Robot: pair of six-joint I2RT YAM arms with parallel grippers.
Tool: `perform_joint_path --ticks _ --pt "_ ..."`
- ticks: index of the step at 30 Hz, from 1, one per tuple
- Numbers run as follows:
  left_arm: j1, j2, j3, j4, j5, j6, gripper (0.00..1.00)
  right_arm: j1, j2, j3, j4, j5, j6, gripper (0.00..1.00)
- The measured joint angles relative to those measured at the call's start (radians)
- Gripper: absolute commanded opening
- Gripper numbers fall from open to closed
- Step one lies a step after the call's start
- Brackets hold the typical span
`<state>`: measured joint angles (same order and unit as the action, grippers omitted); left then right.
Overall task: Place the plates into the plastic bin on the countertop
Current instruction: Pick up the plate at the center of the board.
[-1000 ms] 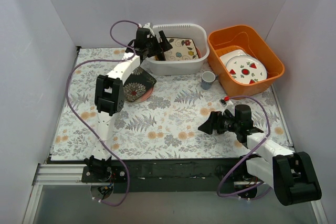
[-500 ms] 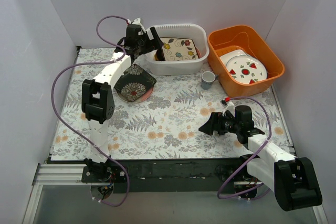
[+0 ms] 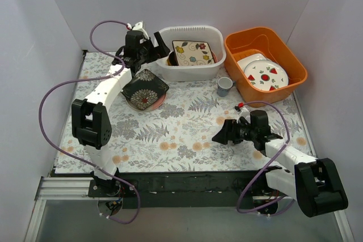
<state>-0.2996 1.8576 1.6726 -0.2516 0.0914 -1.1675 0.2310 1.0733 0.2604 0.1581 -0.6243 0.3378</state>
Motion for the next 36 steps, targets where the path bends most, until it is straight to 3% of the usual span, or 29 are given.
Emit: perform_joint_path --ticks 13,21,36 --pt "0.076 -0.146 -0.347 0.01 -0.016 -0.021 0.98 0.203 0.162 0.107 0.047 0.045 0.044 0.98" --pt "0.152 -0.238 -0.553 0.071 0.043 -0.089 0.98 0.321 0.256 0.174 0.097 0.067 0.083 0.98" --pt "0.365 -0.399 -0.962 0.317 0.229 -0.278 0.95 0.382 0.333 0.197 0.162 0.066 0.109 0.98"
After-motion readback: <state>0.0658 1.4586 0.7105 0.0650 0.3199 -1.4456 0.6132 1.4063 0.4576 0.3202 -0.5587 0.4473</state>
